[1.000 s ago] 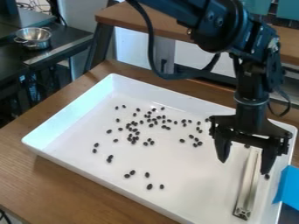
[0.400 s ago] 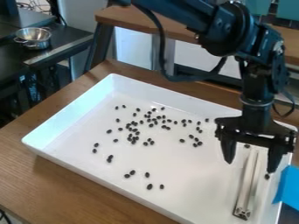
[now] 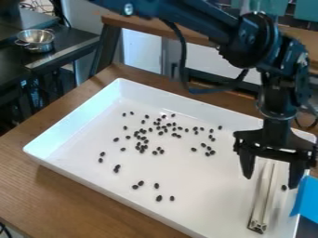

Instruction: Sweep into pile

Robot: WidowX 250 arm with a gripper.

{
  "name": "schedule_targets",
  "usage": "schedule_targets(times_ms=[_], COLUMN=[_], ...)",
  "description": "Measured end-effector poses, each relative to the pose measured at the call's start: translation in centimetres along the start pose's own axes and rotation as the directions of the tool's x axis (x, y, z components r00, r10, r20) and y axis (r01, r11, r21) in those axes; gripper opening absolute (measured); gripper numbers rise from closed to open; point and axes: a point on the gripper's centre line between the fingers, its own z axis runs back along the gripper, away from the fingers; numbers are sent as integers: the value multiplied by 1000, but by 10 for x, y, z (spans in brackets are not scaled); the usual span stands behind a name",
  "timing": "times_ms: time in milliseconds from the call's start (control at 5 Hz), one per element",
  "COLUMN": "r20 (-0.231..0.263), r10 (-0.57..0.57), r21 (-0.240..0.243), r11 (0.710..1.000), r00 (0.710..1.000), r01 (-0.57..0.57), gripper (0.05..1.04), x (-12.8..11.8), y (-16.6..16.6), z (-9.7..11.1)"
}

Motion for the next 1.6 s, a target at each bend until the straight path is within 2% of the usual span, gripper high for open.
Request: schedule_targets(times_ms=[400, 600, 800, 1000, 1200, 1600], r20=[-14, -6, -8, -21, -43, -33], r10=[19, 18, 16, 2, 16, 21], r21=[35, 51, 55, 57, 55, 84], r11=[999, 999, 998, 998, 998, 996], r00=[1000, 1000, 1000, 1000, 999, 999], r01=[-19, -17, -15, -1, -14, -18], gripper=[976, 737, 431, 381, 380, 380], x=[0, 3, 5, 4, 7, 16], y=[5, 8, 6, 8, 22, 51], z=[-18, -23, -25, -24, -22, -20])
